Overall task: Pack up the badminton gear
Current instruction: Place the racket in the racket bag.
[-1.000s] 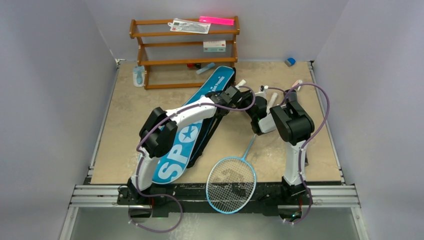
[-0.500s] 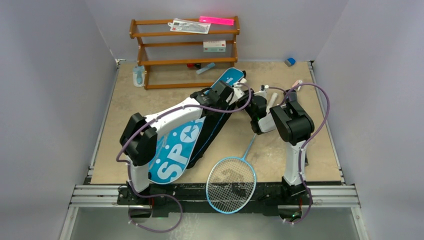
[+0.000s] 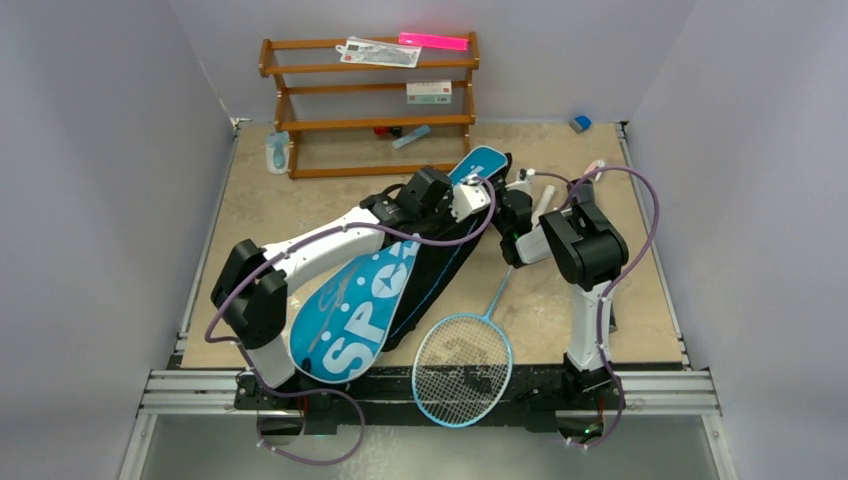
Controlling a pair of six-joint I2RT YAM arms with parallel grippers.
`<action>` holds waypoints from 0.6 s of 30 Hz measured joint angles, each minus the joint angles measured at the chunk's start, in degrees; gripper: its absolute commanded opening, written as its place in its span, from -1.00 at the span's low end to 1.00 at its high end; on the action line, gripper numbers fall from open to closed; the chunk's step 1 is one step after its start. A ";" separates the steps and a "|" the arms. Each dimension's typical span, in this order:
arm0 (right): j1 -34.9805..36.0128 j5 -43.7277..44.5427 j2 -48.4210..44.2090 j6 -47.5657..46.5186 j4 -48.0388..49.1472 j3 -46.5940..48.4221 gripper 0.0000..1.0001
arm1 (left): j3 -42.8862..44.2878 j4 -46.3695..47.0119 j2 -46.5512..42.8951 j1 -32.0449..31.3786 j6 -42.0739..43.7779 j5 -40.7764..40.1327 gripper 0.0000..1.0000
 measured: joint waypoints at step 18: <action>1.77 1.64 -4.92 -1.81 -13.88 0.46 0.86 | -1.36 4.87 -2.64 9.33 -1.57 7.67 -1.00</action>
